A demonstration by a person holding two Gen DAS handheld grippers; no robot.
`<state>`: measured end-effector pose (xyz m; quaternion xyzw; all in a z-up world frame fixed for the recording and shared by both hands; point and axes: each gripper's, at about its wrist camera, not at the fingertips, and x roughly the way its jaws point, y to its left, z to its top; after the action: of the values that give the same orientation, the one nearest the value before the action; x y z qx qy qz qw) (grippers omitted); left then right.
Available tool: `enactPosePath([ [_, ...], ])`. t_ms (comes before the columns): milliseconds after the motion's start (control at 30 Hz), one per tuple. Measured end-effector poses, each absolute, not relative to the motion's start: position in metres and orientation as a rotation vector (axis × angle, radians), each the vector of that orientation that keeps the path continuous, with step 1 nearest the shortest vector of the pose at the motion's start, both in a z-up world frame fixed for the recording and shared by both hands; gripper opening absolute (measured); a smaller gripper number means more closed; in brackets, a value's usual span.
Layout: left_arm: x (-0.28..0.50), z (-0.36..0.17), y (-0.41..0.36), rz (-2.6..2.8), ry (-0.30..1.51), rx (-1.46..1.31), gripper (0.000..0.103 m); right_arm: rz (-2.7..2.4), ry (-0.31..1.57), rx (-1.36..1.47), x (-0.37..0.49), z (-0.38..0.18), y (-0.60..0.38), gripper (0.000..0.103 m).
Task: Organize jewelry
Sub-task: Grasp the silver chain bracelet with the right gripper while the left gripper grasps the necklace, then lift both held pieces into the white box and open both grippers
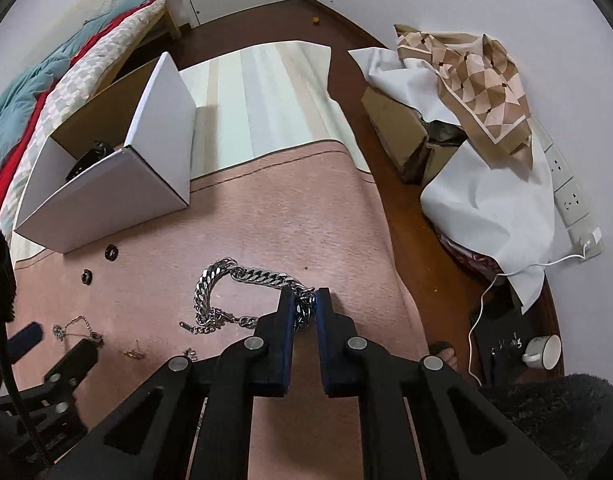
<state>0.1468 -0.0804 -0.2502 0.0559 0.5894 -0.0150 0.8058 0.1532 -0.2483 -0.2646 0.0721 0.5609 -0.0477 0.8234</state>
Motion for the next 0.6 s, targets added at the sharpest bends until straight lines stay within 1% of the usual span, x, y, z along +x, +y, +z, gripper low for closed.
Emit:
enactPosePath([
  [33, 0.147, -0.2514, -0.0831, -0.039, 1.265, 0.125, 0.051, -0.102, 1.194, 0.156, 0.1532, -0.2645, -0.2491, 0.011],
  [133, 0.1478, -0.2547, -0.0867, -0.05, 1.275, 0.133, 0.038, -0.105, 1.195, 0.162, 0.1526, -0.2649, -0.2519, 0.011],
  [200, 0.1471, -0.2562, -0.0887, -0.059, 1.275, 0.128, 0.03, -0.108, 1.196, 0.168, 0.1526, -0.2648, -0.2534, 0.011],
  [267, 0.1466, -0.2562, -0.0885, -0.064, 1.272, 0.135, 0.026, -0.11, 1.197, 0.169, 0.1529, -0.2648, -0.2542, 0.011],
  [333, 0.1457, -0.2565, -0.0909, -0.077, 1.27, 0.134, 0.013, -0.11, 1.198, 0.169, 0.1537, -0.2648, -0.255, 0.011],
  [400, 0.1457, -0.2567, -0.0917, -0.085, 1.271, 0.135, 0.011, -0.112, 1.197, 0.168, 0.1545, -0.2649, -0.255, 0.011],
  [600, 0.1438, -0.2477, -0.0865, -0.094, 1.249, 0.103, 0.01, -0.113, 1.195, 0.175, 0.1548, -0.2638, -0.2566, 0.01],
])
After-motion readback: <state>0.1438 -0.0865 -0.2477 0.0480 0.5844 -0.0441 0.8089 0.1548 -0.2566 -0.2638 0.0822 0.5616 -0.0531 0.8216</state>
